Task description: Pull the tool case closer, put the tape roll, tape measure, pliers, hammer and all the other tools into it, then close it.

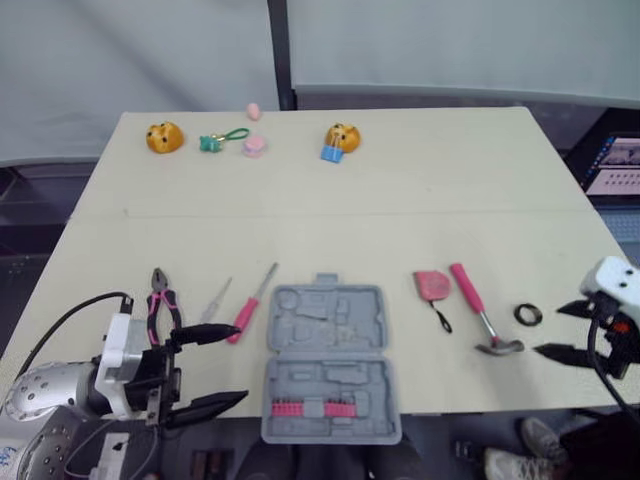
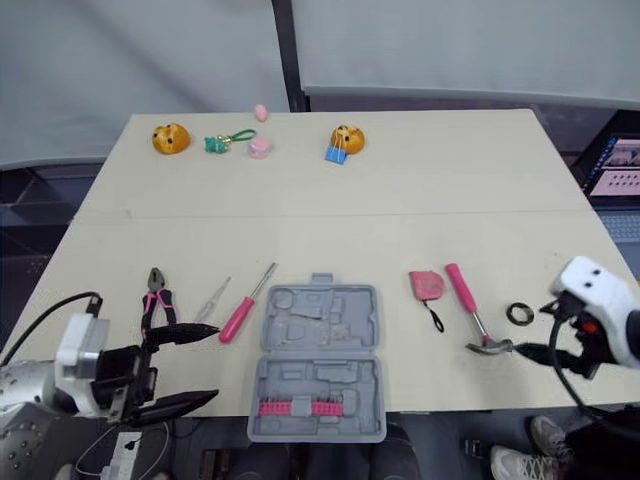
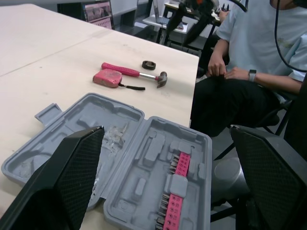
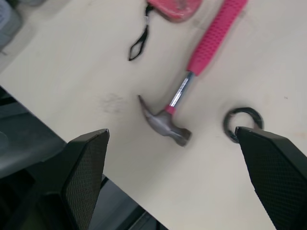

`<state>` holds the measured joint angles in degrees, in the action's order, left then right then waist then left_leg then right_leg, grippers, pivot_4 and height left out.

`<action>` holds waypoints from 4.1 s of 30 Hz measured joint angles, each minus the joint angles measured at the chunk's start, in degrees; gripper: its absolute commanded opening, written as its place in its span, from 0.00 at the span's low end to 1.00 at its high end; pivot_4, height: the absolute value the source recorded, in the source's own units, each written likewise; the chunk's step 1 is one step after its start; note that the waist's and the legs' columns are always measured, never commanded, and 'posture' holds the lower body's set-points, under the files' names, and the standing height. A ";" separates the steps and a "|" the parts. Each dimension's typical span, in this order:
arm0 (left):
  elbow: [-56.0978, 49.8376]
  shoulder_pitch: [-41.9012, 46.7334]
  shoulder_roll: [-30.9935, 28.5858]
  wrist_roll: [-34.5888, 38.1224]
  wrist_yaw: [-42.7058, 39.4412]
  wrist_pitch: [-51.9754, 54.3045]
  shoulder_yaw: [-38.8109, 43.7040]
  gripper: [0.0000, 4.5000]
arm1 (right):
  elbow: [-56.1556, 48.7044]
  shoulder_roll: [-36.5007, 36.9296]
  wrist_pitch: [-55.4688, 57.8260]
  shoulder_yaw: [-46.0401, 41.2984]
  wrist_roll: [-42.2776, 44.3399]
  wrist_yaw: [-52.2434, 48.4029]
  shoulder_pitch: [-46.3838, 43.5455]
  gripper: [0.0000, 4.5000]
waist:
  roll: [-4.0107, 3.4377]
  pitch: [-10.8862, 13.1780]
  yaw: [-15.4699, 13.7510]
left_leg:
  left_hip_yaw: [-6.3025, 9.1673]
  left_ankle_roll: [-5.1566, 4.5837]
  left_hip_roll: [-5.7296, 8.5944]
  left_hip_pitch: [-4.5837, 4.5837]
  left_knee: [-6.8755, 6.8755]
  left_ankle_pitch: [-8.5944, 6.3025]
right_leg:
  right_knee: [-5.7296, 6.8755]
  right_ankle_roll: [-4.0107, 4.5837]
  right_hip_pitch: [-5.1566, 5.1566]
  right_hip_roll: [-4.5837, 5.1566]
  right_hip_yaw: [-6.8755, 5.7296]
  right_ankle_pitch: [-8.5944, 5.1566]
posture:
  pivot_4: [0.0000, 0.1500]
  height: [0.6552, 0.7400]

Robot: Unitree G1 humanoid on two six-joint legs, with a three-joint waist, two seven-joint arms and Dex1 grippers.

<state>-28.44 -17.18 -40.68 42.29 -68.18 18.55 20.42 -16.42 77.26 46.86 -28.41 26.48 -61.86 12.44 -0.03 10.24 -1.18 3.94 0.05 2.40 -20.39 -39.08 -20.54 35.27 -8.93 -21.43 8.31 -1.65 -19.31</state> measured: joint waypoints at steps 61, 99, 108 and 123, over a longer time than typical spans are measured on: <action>-4.64 -8.37 3.60 -7.98 9.82 -9.33 -4.64 1.00 | 39.23 -14.90 -11.41 41.77 -27.86 -4.70 -42.02 0.36 | -0.49 0.29 1.22 | 0.03 0.05 0.03 -0.24 -0.04 0.00 | -0.17 -0.08 -0.14 0.04 -0.20 0.04 | 1.00 0.67; -5.16 -8.96 3.92 -5.28 11.37 -8.94 -3.60 1.00 | 42.76 -18.13 -14.29 41.92 -31.84 -4.46 -42.46 0.01 | -0.50 0.30 1.24 | 0.05 0.07 0.02 -0.24 -0.10 0.01 | -0.15 -0.11 -0.13 0.04 -0.22 0.07 | 1.00 0.67; -1.59 -7.21 3.53 -2.12 9.88 -8.34 0.90 1.00 | 7.50 -12.33 4.96 34.48 -20.77 -8.92 -37.27 0.01 | -0.79 0.46 1.22 | 0.08 0.08 -0.04 -0.29 -0.09 0.00 | -0.14 -0.11 -0.17 -0.02 -0.24 0.07 | 1.00 0.67; 5.01 -8.74 2.31 0.00 4.16 -8.19 8.32 1.00 | -16.25 -28.69 29.91 35.78 -2.13 2.34 -49.41 0.01 | -0.68 0.47 1.14 | 0.28 0.08 0.05 -0.85 -0.09 -0.01 | -0.20 -0.11 -0.59 0.11 -0.47 0.07 | 1.00 0.67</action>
<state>-23.43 -25.92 -38.37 42.29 -64.03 10.36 28.74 -32.66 48.57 76.76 7.37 24.34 -59.53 -36.97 -0.72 10.72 -0.04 4.21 0.13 2.46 -21.24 -39.17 -20.55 35.07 -9.04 -22.02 8.41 -2.12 -19.25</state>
